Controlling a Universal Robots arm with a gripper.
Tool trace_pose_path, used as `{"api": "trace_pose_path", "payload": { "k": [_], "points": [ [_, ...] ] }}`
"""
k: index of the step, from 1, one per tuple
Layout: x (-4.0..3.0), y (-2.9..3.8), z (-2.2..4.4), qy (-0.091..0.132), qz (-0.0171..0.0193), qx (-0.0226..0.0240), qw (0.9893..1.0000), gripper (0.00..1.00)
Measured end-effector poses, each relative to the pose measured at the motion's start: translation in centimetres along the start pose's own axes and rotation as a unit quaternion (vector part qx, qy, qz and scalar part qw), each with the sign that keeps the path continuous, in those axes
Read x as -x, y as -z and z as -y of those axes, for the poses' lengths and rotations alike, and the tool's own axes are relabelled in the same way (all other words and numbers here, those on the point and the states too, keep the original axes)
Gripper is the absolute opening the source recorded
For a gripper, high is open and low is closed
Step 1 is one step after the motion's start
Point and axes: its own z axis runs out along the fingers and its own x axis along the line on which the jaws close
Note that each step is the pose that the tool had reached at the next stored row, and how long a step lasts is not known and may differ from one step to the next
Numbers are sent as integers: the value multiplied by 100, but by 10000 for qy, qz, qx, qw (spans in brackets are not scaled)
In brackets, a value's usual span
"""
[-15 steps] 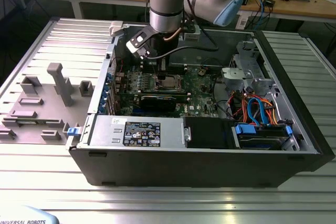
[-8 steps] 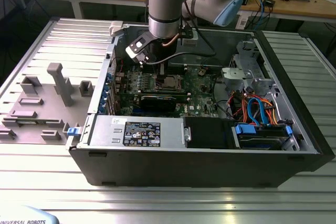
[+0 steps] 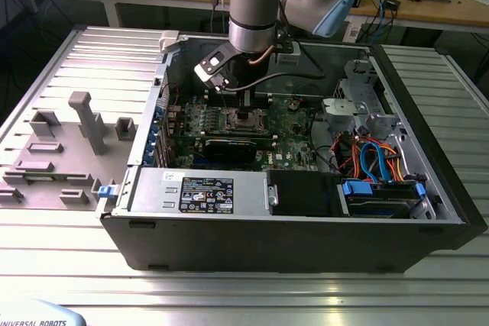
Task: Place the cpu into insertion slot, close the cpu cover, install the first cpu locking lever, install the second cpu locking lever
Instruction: 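Close the cpu cover, then install the first cpu locking lever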
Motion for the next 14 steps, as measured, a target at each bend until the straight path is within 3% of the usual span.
{"api": "trace_pose_path", "payload": {
  "k": [3,14],
  "points": [
    [2,1,-47,0,0,-3,10000,11],
    [1,21,-59,0,2,-3,10000,11]
  ]
}}
